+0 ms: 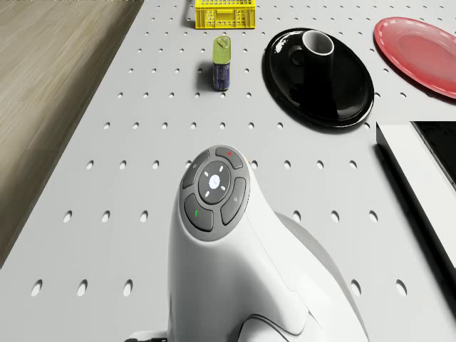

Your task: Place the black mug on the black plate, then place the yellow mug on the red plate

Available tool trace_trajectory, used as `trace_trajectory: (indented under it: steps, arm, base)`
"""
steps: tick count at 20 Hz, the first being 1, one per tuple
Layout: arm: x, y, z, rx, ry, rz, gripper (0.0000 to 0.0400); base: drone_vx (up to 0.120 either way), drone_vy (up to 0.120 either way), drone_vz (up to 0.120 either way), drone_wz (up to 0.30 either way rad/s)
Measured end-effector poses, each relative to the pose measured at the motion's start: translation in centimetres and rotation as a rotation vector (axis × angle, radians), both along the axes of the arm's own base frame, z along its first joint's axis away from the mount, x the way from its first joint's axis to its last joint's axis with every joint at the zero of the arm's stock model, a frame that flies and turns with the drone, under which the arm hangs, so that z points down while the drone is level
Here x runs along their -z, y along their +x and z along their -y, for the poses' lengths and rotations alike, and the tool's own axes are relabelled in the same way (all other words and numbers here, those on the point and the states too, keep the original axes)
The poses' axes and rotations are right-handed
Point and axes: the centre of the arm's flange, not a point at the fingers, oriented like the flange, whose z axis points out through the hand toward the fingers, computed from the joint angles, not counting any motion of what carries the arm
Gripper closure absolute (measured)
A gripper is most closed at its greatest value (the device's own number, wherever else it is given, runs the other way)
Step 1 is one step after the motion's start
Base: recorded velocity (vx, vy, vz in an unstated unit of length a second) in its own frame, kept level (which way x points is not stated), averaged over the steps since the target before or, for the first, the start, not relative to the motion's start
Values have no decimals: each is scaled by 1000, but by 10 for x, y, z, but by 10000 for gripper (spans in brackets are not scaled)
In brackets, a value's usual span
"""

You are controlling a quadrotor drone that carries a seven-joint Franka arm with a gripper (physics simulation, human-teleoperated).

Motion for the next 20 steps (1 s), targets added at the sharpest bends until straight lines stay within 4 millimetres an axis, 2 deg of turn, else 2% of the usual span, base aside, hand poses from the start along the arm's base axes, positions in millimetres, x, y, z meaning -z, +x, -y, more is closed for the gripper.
trace_trajectory:
  steps: [4,9,13,15,20]
  arm:
    - [14,0,0,0,0,0,290]
    - [22,0,0,0,0,0,290]
    - [24,0,0,0,0,0,290]
    - [25,0,0,1,0,0,290]
    - [25,0,0,57,0,0,290]
  base:
    - [0,0,120,0]
    - [0,0,120,0]
    - [110,-120,110,0]
    - [40,-40,0,-50]
    - [0,0,0,-300]
